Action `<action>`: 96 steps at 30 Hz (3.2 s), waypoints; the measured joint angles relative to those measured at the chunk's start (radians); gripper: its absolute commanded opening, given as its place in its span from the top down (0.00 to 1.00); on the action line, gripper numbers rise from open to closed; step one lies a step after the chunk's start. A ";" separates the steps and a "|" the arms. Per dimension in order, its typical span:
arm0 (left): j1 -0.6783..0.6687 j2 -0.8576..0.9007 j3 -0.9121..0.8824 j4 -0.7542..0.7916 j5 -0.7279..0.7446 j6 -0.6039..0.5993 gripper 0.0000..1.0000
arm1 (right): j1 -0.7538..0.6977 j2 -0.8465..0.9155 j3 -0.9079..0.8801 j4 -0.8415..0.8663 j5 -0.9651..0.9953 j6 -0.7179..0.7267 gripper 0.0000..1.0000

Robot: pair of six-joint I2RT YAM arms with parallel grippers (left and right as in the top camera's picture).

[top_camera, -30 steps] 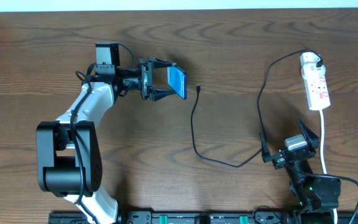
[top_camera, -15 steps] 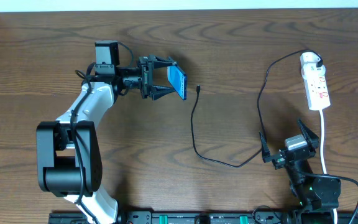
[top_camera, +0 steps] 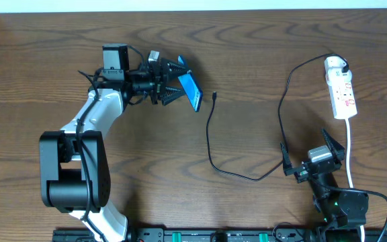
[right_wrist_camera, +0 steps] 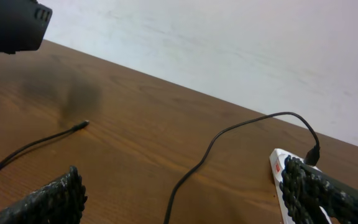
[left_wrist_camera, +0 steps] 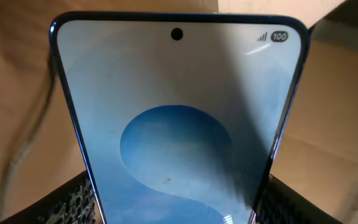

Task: Plug charger to phone and switch on socket
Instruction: 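Hold the blue smartphone upright with the left gripper, then move the right gripper toward the smartphone held by the left gripper, then close the right gripper on the smartphone's side edge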

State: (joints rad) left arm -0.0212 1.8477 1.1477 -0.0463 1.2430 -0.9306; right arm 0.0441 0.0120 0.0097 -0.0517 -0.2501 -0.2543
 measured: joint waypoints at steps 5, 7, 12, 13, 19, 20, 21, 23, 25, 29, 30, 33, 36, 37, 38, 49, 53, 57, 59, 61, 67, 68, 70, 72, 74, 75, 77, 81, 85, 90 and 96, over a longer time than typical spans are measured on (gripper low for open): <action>0.000 0.000 0.000 -0.019 -0.074 0.157 0.33 | 0.000 0.000 0.000 0.000 0.000 0.000 0.01; 0.000 0.000 0.000 -0.025 -0.103 0.200 0.32 | 0.000 0.000 0.000 0.000 0.000 0.000 0.01; 0.000 0.000 0.000 -0.026 -0.140 0.280 0.33 | 0.000 0.000 0.000 0.000 0.000 0.000 0.01; 0.000 0.000 0.000 -0.026 -0.145 0.291 0.33 | 0.000 0.000 0.000 0.000 0.000 0.000 0.01; 0.000 0.000 0.000 -0.027 -0.165 0.333 0.33 | 0.000 0.000 0.000 0.001 -0.001 0.000 0.01; 0.000 0.000 0.000 -0.028 -0.169 0.335 0.33 | 0.000 0.000 0.000 0.003 -0.003 0.002 0.01; 0.000 0.000 0.000 -0.028 -0.171 0.337 0.33 | 0.000 0.000 0.000 0.011 -0.008 0.013 0.01; 0.000 0.000 0.000 -0.028 -0.173 0.335 0.33 | 0.000 0.000 0.000 0.030 -0.016 0.063 0.01; 0.000 0.000 0.000 -0.028 -0.174 0.321 0.33 | 0.000 0.000 0.000 0.034 -0.023 0.118 0.01; 0.000 0.000 0.000 -0.028 -0.176 0.267 0.34 | 0.000 0.001 0.000 0.057 -0.030 0.224 0.01; 0.000 0.000 0.000 -0.028 -0.176 0.249 0.35 | 0.000 0.002 0.000 0.061 -0.031 0.243 0.01; 0.000 0.000 0.000 -0.028 -0.176 0.187 0.36 | 0.000 0.029 0.007 0.063 -0.045 0.290 0.01; 0.000 0.000 0.000 -0.028 -0.176 0.119 0.36 | 0.000 0.092 0.036 0.063 -0.072 0.316 0.01; 0.000 0.000 0.000 -0.027 -0.176 0.096 0.36 | 0.000 0.118 0.051 0.063 -0.088 0.320 0.01; 0.000 0.000 0.000 -0.028 -0.176 0.062 0.36 | 0.000 0.173 0.083 0.063 -0.111 0.326 0.01; 0.000 0.000 0.000 -0.029 -0.218 -0.105 0.37 | 0.000 0.687 0.446 -0.002 -0.323 0.341 0.01; 0.000 0.000 0.000 -0.028 -0.247 -0.151 0.37 | 0.000 0.879 0.589 -0.061 -0.414 0.342 0.01; 0.000 0.000 0.000 -0.029 -0.266 -0.195 0.37 | 0.013 1.051 0.732 -0.106 -0.492 0.344 0.01; 0.000 0.000 0.000 -0.028 -0.271 -0.215 0.37 | 0.046 1.124 0.792 -0.121 -0.514 0.344 0.01; 0.000 0.000 0.000 -0.028 -0.278 -0.230 0.37 | 0.084 1.191 0.843 -0.132 -0.529 0.345 0.01; 0.000 0.000 0.000 -0.028 -0.281 -0.291 0.37 | 0.190 1.337 0.943 -0.153 -0.543 0.344 0.01; 0.000 0.000 0.000 -0.028 -0.281 -0.303 0.37 | 0.200 1.349 0.951 -0.151 -0.544 0.342 0.01; 0.000 0.000 0.000 -0.029 -0.281 -0.326 0.38 | 0.218 1.375 0.960 -0.142 -0.547 0.341 0.01; 0.000 0.000 0.000 -0.029 -0.281 -0.343 0.38 | 0.221 1.391 0.961 -0.143 -0.538 0.340 0.01; 0.000 0.000 0.000 -0.029 -0.281 -0.353 0.38 | 0.221 1.395 0.961 -0.140 -0.514 0.354 0.01; 0.000 0.000 0.000 -0.028 -0.281 -0.356 0.38 | 0.221 1.397 0.961 -0.129 -0.502 0.380 0.01; 0.000 0.000 0.000 -0.029 -0.281 -0.357 0.38 | 0.221 1.406 0.962 -0.092 -0.485 0.439 0.06; -0.006 0.000 0.000 -0.028 -0.286 -0.360 0.38 | 0.233 1.446 0.967 -0.042 -0.466 0.511 0.08; -0.025 0.000 0.000 -0.028 -0.305 -0.366 0.38 | 0.292 1.516 0.987 -0.044 -0.421 0.540 0.11; -0.050 0.000 0.000 -0.028 -0.319 -0.380 0.38 | 0.387 1.585 1.032 -0.056 -0.322 0.558 0.17; -0.057 0.000 0.000 -0.028 -0.328 -0.398 0.39 | 0.460 1.632 1.077 -0.043 -0.188 0.571 0.27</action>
State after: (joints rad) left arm -0.0780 1.8477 1.1477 -0.0746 0.9150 -1.3285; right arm 0.5041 1.6440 1.0863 -0.0952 -0.4385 0.3168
